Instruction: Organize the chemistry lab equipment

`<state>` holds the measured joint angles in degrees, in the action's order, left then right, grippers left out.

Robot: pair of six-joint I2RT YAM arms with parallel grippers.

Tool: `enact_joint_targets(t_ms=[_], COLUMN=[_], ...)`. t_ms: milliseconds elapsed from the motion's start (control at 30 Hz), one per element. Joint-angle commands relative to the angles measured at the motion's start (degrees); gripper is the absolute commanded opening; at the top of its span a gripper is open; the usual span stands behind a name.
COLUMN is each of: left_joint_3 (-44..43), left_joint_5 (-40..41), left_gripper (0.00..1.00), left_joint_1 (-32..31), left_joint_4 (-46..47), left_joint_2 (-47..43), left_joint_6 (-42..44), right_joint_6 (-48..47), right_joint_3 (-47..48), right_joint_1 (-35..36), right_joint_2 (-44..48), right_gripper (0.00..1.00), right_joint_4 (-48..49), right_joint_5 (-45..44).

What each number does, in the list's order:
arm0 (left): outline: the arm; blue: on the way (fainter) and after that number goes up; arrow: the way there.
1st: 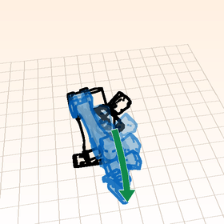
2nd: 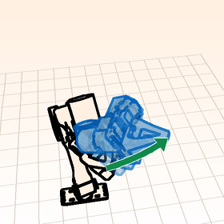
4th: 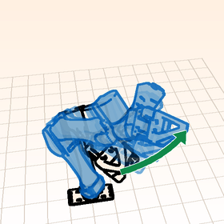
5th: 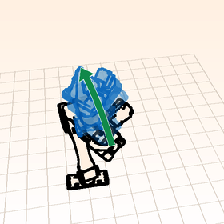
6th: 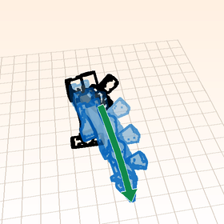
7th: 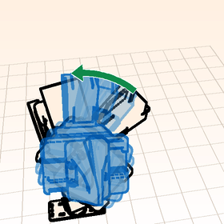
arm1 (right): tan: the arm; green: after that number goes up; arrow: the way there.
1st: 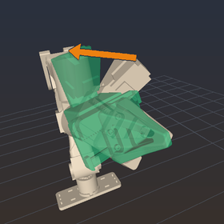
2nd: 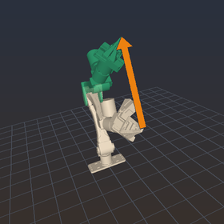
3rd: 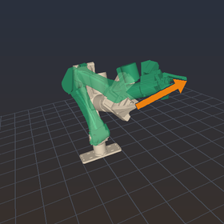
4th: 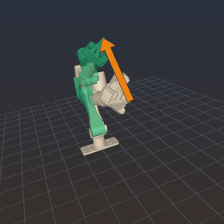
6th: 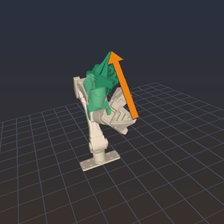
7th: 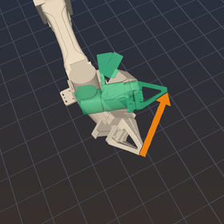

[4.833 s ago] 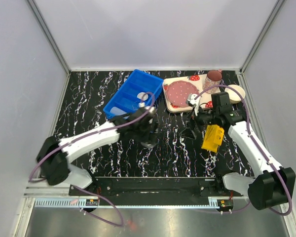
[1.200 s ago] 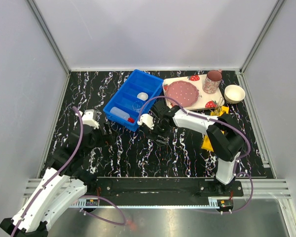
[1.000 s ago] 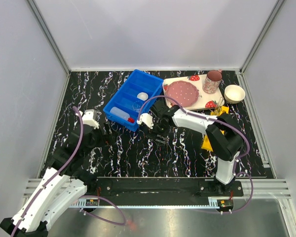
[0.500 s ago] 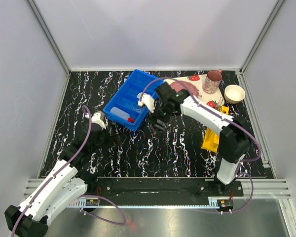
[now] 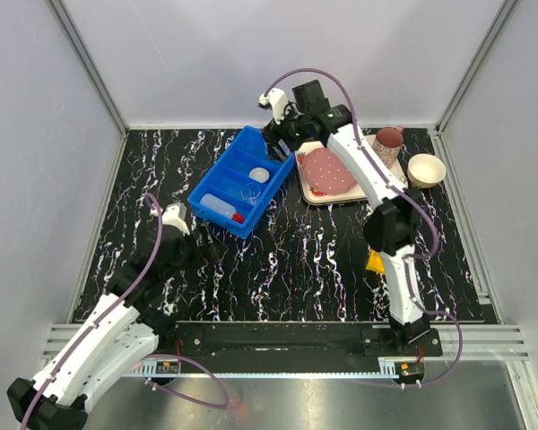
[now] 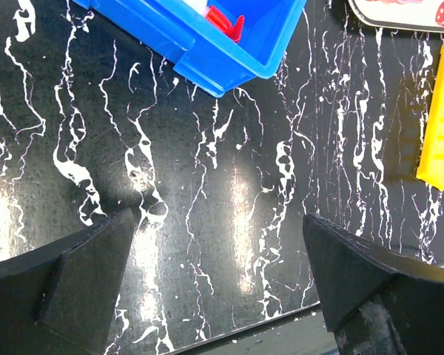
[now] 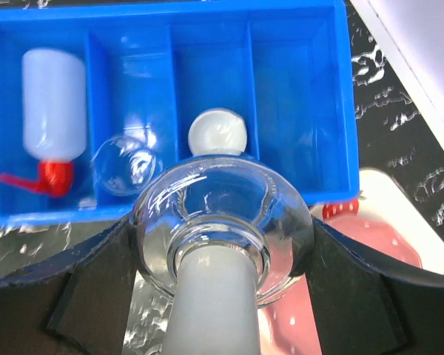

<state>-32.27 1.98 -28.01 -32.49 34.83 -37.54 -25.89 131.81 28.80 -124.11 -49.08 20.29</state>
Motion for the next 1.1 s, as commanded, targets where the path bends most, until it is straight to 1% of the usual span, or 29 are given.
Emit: enact_joint_targets(t_ms=[0, 33, 133, 300, 400, 800, 1033, 1067], left_joint_3=[-2.6, -2.8, -3.1, -3.9, -4.4, -4.3, -4.3, -4.3], left_joint_5=[2.9, 3.0, 4.1, 5.2, 5.7, 6.0, 5.9, 5.9], left_gripper=[0.99, 0.99, 0.99, 0.99, 0.99, 0.99, 0.99, 0.99], left_joint_1=[0.5, 0.5, 0.6, 0.6, 0.7, 0.7, 0.7, 0.7], left_joint_4=[-1.3, -1.6, -2.3, -3.1, -3.3, -3.3, -3.2, -3.2], left_joint_2=[-0.7, -0.7, -0.4, 1.4, 2.3, 3.1, 3.4, 3.3], left_joint_6=[0.5, 0.7, 1.3, 2.1, 2.6, 2.7, 2.9, 2.8], right_joint_6=[3.4, 3.4, 3.8, 4.3, 4.4, 6.7, 7.1, 7.1], right_joint_3=[13.4, 15.9, 19.4, 22.0, 23.1, 21.7, 20.6, 20.4], right_joint_1=[0.1, 0.1, -0.1, -0.9, -1.5, -2.3, -2.3, -2.3], right_joint_2=[-11.2, -12.5, -17.1, -22.9, -25.6, -29.3, -30.8, -30.9], right_gripper=[0.38, 0.38, 0.39, 0.39, 0.40, 0.43, 0.51, 0.54], right_joint_4=[1.1, 2.8, 6.0, 10.4, 10.8, 15.1, 15.9, 16.0], right_joint_5=[-1.8, -3.1, -4.6, -5.8, -6.6, -12.7, -14.4, -14.6])
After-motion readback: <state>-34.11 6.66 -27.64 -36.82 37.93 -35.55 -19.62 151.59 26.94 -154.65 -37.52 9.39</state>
